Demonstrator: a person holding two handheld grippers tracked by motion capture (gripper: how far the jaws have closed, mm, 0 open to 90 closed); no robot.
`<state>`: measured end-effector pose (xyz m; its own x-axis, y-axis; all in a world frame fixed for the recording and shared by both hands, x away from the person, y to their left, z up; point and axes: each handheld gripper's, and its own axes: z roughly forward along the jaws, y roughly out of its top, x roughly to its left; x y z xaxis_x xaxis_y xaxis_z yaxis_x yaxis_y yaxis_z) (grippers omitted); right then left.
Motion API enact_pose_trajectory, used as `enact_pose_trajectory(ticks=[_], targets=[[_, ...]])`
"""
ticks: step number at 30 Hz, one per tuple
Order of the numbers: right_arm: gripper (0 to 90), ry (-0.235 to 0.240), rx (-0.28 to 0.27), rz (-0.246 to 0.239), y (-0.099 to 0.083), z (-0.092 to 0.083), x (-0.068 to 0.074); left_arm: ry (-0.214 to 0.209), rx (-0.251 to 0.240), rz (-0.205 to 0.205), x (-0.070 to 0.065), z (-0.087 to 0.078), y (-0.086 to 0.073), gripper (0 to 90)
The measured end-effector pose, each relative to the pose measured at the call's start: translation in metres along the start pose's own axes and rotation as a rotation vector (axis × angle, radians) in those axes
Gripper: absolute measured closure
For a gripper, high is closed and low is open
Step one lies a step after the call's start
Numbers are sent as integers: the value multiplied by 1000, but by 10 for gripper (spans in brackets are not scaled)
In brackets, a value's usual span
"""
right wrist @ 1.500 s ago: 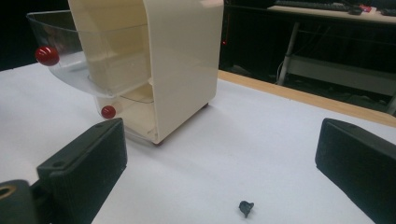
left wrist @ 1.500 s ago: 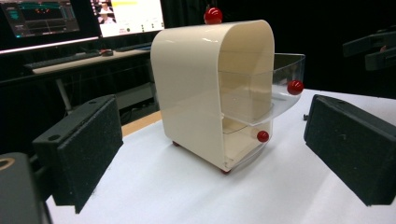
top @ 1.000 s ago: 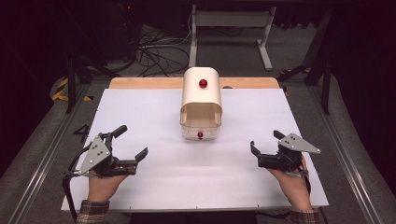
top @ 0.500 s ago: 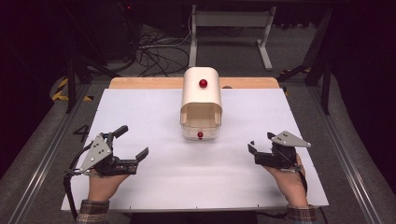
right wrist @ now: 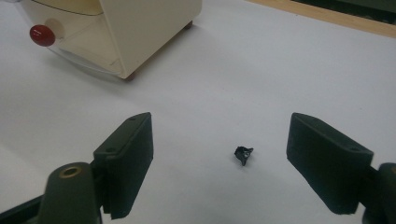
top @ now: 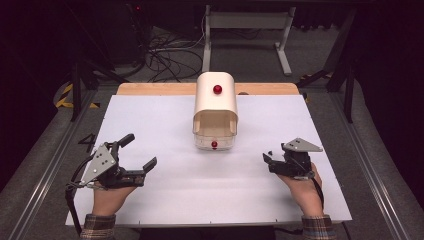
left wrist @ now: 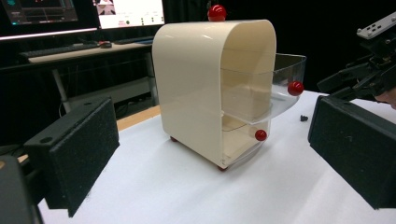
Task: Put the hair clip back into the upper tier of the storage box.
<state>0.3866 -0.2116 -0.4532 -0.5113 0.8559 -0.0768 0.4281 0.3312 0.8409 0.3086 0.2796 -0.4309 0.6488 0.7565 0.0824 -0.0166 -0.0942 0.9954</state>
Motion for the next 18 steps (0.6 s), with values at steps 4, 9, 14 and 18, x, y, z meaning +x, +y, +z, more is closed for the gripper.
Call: enact_pose_trajectory(ticks=[4,9,14,18], targets=[[273,-3,20,14,1,2,-3,-3,-4,-3,1,-1,0,26],[318,-7,56,36,1,7,-6,-7,-4,-2,1,-2,1,26],[349,-10,79,50,1,11,-9,-6,-8,-1,1,-3,1,27],[387,-8,89,53,2,13,-9,-5,-16,6,1,-4,3,26]])
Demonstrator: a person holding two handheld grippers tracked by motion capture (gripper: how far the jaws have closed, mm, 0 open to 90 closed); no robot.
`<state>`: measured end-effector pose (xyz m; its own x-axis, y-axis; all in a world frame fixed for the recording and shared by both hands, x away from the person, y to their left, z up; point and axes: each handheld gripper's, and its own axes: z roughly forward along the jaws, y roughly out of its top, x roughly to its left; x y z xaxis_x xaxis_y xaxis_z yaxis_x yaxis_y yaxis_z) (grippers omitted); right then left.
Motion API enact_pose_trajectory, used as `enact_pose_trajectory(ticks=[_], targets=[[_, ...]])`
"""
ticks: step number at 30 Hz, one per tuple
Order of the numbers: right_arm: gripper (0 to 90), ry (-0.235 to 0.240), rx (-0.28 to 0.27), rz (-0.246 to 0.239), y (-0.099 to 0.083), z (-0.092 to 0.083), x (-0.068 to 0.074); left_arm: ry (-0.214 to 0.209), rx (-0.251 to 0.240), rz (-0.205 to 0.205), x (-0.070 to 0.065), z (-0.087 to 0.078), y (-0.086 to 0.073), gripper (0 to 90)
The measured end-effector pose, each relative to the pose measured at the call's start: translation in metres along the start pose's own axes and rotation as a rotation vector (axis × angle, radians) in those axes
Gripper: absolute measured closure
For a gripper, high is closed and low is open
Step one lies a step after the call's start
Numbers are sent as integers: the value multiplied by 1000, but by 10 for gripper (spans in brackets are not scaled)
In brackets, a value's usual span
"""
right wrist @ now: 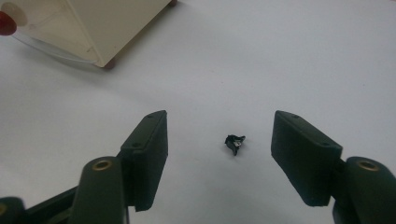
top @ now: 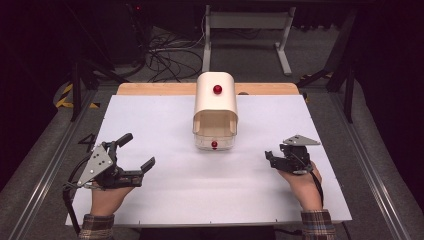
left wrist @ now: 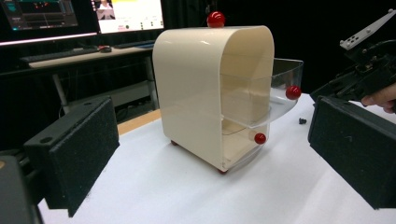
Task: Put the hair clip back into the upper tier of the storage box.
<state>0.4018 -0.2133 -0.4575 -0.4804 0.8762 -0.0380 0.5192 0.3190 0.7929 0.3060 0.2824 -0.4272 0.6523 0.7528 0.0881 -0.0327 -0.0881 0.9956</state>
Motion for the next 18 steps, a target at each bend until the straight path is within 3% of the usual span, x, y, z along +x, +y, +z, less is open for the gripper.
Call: enact_pose_trajectory(ticks=[8,18], targets=[[428,-10,70,28,4,8,-1,-2,8,5,0,0,-1,27],[474,-25,102,38,5,15,-3,-4,8,5,0,0,-1,27]])
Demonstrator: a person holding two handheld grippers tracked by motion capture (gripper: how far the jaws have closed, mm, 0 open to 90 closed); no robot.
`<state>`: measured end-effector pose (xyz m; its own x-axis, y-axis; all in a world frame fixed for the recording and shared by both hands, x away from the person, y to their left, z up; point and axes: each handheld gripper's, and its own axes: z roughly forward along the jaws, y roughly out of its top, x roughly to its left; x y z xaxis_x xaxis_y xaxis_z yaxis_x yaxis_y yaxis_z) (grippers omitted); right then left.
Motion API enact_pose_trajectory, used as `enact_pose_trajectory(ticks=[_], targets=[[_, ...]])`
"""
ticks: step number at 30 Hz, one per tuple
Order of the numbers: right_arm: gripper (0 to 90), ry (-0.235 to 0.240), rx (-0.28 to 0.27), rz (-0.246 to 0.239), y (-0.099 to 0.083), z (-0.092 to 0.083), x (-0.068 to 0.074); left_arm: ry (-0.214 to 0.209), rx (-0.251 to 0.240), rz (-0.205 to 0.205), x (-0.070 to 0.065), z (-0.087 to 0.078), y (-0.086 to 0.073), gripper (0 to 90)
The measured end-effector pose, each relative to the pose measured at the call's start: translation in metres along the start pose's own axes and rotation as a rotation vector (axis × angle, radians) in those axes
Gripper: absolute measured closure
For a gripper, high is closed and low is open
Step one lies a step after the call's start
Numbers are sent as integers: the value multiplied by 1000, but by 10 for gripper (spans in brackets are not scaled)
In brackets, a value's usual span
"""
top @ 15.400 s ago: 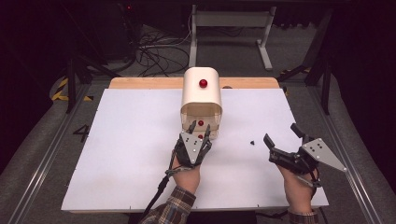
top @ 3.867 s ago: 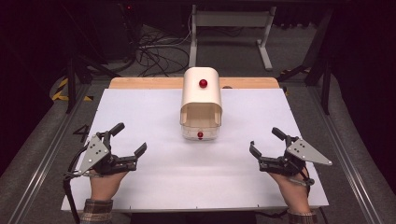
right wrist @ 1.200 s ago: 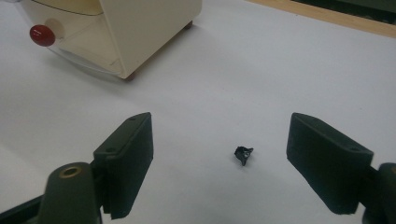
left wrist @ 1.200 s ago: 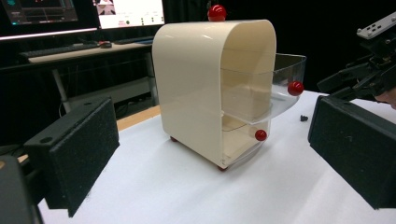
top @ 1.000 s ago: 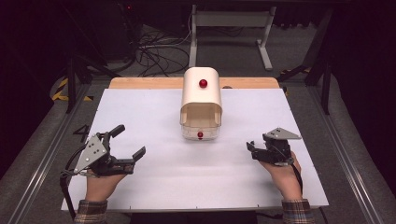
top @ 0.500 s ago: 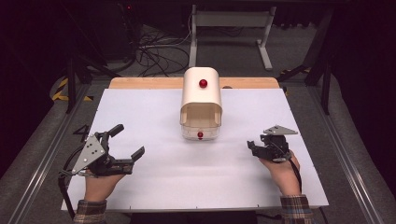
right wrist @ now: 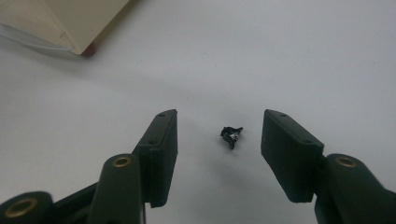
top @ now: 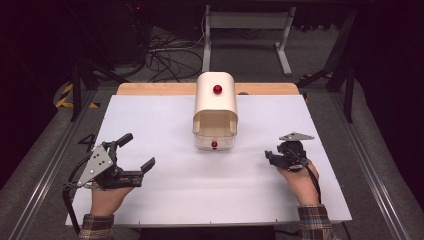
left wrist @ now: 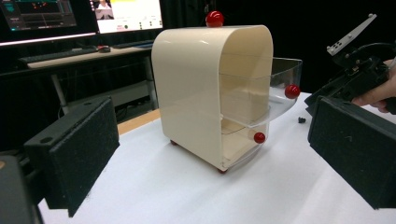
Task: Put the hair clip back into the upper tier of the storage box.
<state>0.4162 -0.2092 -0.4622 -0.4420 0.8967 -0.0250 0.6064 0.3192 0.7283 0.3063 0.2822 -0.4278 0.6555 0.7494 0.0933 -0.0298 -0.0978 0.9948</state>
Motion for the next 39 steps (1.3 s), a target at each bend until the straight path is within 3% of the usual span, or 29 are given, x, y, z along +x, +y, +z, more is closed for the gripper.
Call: enact_pose_trajectory(ticks=[15,33,39], targets=[[560,-26,69,12,2,16,-4,-1,8,7,-1,1,-1,27],[614,-26,89,42,5,23,-6,-6,18,16,-2,3,-2,28],[627,-36,96,30,6,26,-5,-8,19,14,-3,3,-2,29]])
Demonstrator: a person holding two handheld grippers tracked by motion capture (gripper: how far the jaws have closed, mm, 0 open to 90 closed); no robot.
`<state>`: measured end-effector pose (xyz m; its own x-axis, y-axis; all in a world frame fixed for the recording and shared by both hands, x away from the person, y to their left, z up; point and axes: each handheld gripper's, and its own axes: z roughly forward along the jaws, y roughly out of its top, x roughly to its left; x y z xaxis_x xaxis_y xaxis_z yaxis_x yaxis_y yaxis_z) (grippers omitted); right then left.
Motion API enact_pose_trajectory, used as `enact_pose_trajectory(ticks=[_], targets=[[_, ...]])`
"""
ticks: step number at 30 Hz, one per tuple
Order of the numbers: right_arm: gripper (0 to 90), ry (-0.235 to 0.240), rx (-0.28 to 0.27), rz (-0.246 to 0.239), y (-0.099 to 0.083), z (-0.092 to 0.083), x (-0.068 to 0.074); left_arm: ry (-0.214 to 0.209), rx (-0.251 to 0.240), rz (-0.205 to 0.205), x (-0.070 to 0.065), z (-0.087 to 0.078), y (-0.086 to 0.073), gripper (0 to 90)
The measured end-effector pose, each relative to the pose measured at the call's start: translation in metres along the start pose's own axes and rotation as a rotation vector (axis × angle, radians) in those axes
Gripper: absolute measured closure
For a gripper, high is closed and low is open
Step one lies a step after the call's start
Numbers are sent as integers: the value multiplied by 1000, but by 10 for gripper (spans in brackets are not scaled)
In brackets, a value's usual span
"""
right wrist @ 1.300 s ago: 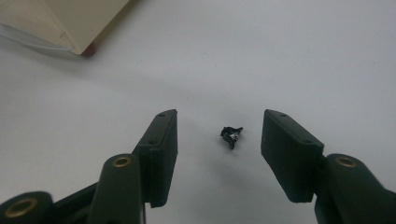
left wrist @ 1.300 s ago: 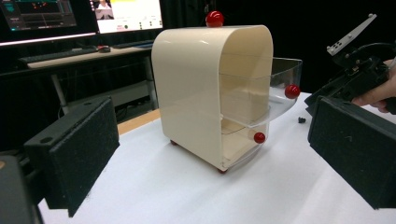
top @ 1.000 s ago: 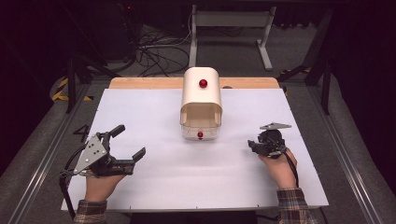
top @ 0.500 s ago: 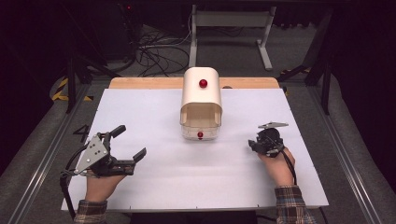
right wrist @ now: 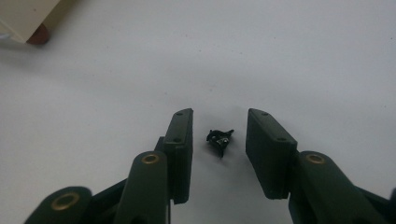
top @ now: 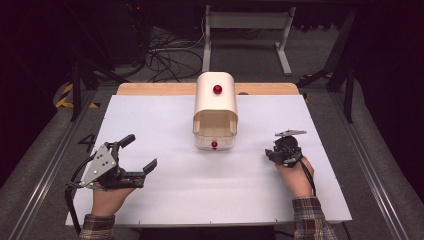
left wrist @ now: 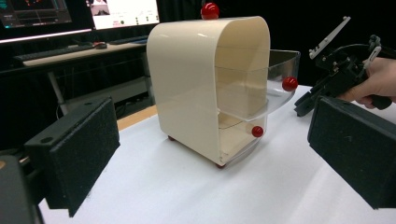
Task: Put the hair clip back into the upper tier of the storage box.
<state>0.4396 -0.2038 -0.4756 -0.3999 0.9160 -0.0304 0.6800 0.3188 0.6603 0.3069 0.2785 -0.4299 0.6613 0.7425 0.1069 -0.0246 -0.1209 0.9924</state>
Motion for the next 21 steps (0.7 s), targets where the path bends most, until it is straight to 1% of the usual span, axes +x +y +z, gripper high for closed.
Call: enact_pose_trajectory(ticks=[13,18,21], targets=[[668,-16,38,-10,3,6,2,-4,-2,1,0,0,0,29],[698,-19,45,-5,5,6,2,-8,1,3,0,0,0,29],[715,-15,51,7,5,6,1,-8,1,3,-1,0,0,28]])
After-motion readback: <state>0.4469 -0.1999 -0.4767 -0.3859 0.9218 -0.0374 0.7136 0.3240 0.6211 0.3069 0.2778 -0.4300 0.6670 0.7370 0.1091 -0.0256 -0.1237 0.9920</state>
